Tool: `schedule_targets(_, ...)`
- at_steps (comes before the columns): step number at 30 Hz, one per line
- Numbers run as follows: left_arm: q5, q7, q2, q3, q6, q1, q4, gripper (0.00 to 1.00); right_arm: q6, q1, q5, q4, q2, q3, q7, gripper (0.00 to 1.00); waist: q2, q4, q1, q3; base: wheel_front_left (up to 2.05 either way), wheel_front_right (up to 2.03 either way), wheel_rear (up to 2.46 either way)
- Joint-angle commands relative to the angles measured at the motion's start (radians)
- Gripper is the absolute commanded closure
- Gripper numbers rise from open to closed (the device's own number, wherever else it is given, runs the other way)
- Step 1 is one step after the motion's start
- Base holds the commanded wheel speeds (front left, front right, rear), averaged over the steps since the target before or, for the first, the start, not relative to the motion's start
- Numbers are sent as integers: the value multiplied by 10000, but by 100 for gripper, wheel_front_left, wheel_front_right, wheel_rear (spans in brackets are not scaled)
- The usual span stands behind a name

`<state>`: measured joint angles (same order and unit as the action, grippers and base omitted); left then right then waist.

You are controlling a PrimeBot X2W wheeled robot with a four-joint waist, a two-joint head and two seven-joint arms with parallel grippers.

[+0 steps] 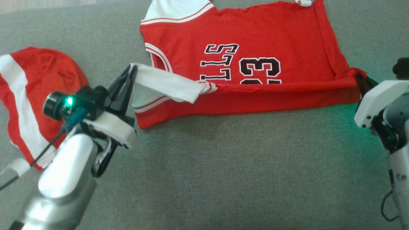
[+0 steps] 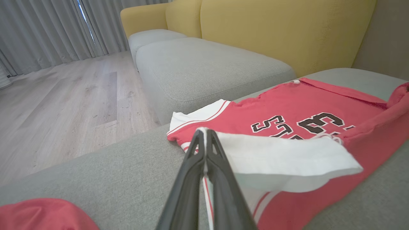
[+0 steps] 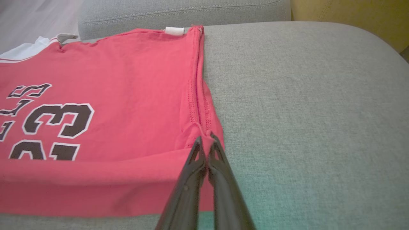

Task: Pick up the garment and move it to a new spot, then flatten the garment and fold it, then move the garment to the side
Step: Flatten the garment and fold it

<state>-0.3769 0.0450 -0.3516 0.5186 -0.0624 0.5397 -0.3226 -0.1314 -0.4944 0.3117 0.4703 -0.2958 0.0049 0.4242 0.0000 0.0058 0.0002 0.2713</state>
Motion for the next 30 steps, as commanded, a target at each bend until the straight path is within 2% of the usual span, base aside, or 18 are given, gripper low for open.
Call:
schedule_targets(1,80,32,-305,-316,-26,598,115,100,7,-363,-103,-178,-69,172,-119,100,0,-50,-2,112,0,0,0)
schedule_targets(9,310,165,-212,-26,-193,1463,-1044,100,7,-1212,-200,887,84,495,-703,100,0,-164,-2,417,0,0,0)
schedule_targets(10,342,145,-188,15,-192,1542,-1194,100,7,-1326,-212,1017,92,449,-864,91,0,-164,-2,445,0,0,0)
schedule_targets(11,370,146,-148,35,-157,1624,-1338,95,7,-1429,-279,1138,88,394,-1079,3,0,-154,-2,467,0,0,0)
schedule_targets(12,417,210,-100,49,-98,1712,-1446,25,7,-1510,-292,1315,119,353,-1159,0,0,-140,-2,477,0,0,0)
schedule_targets(13,420,299,-28,23,-17,1785,-1539,0,7,-1593,-292,1430,147,370,-1280,0,0,-128,-2,483,0,0,0)
schedule_targets(17,291,875,262,-229,339,1952,-1780,0,7,-1907,-205,1609,171,206,-2357,0,0,-67,-2,387,0,0,0)
schedule_targets(22,-188,1762,696,-818,831,1677,-1601,0,7,-1787,-58,1384,42,630,-3966,0,0,-4,-2,-18,0,0,0)
schedule_targets(30,-516,2160,1420,-1832,1368,-22,484,0,7,-562,-242,426,-109,837,-5787,0,0,37,-2,-713,0,0,0)
